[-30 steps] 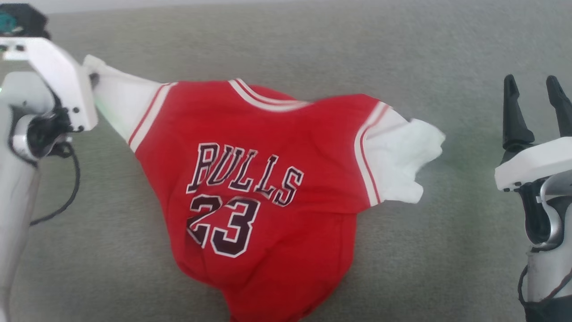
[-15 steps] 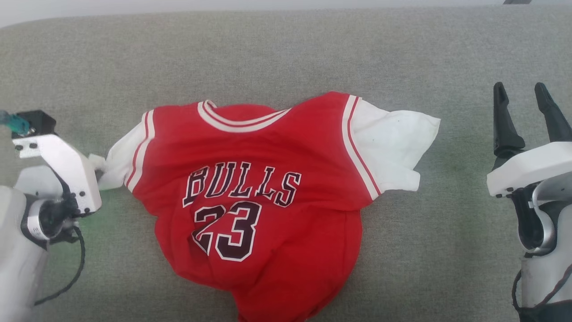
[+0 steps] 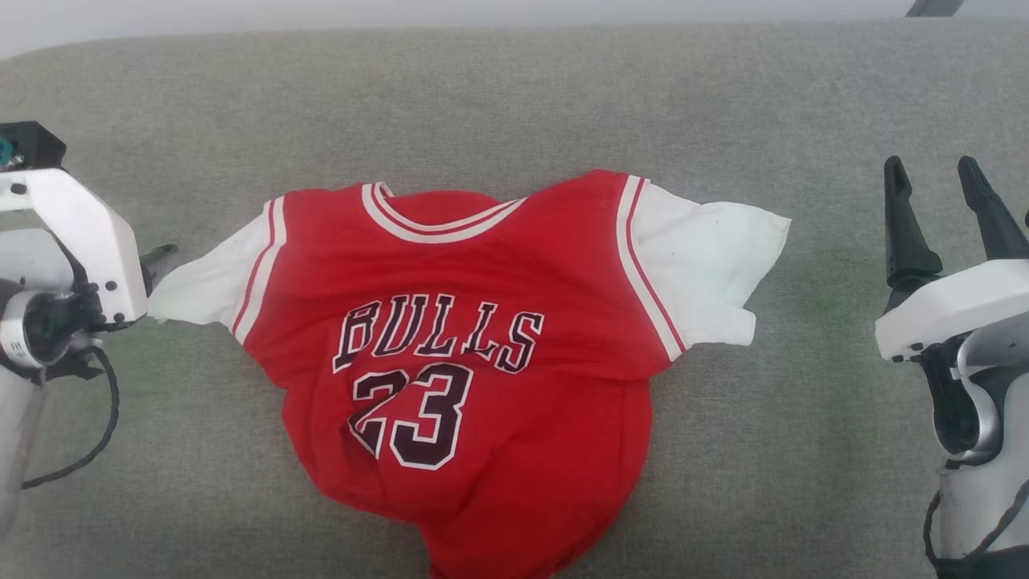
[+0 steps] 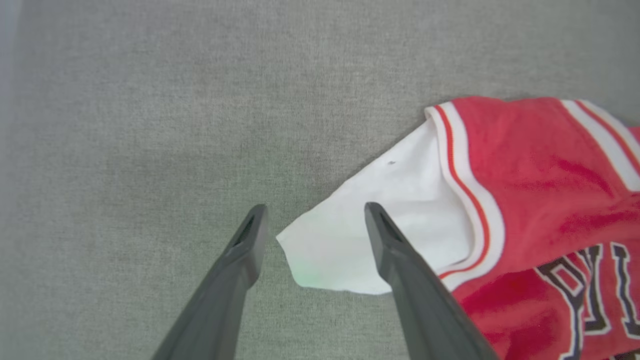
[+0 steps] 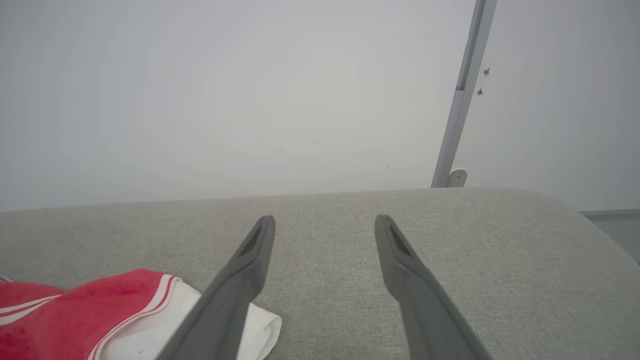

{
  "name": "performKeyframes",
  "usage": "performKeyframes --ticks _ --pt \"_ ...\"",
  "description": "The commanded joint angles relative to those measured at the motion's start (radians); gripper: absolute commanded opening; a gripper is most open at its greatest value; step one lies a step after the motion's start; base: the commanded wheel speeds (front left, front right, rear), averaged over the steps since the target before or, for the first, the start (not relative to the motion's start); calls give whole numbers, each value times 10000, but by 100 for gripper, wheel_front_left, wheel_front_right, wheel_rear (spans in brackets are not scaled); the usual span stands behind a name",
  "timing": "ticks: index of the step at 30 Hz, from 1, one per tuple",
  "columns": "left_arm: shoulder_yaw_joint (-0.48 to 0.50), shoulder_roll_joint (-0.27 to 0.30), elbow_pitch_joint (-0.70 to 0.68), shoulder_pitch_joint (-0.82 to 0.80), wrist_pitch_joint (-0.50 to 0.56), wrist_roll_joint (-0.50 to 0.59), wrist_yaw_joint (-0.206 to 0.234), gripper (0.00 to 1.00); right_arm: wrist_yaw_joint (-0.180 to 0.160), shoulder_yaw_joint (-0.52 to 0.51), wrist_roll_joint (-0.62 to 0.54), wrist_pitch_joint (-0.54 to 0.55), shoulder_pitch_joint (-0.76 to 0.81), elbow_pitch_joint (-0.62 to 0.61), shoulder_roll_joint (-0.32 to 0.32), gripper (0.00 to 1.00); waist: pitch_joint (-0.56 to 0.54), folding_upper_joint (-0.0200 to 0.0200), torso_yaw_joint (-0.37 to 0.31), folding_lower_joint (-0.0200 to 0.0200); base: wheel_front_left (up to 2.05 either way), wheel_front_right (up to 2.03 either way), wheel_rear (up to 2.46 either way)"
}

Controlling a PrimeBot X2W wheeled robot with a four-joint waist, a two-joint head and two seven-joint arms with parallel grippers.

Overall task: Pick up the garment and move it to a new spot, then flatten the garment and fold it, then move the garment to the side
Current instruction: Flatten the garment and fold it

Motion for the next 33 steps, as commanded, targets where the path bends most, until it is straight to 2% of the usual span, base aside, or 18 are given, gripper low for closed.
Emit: performKeyframes --ticks 1,6,11,15,18,19,20,28,33 --pt "-52 22 102 -128 180 -18 55 100 -7 41 54 51 23 -56 1 100 28 0 -35 0 0 0 0" --pt "-336 111 556 -534 1172 38 174 100 -7 149 65 123 -114 -135 -21 100 245 0 -237 0 0 0 0" --pt "-453 5 1124 -655 1449 56 334 100 -7 143 131 151 -182 -198 -12 100 541 0 -413 0 0 0 0" --pt "-497 -257 1773 -510 1732 -127 581 100 -7 162 191 270 -252 -188 -13 100 744 0 -494 0 0 0 0" --pt "-522 -486 2095 -412 1630 -222 584 100 -7 361 344 527 -312 -104 -40 100 837 0 -496 0 0 0 0" --pt "-646 -558 2121 -363 1664 -196 387 62 -7 450 433 663 -318 -70 -59 100 858 0 -477 0 0 0 0" --pt "-568 -635 2174 -354 1514 -273 431 0 -5 610 498 834 -325 -43 -116 100 874 0 -453 0 0 0 0" --pt "-793 -1159 2303 -648 891 -137 54 0 -7 1832 1168 3370 -518 22 -674 100 879 0 45 0 0 0 0" --pt "-987 -1585 2308 -1055 572 -52 -209 0 -5 1850 1044 5120 -1115 345 -978 100 905 0 503 0 0 0 0"
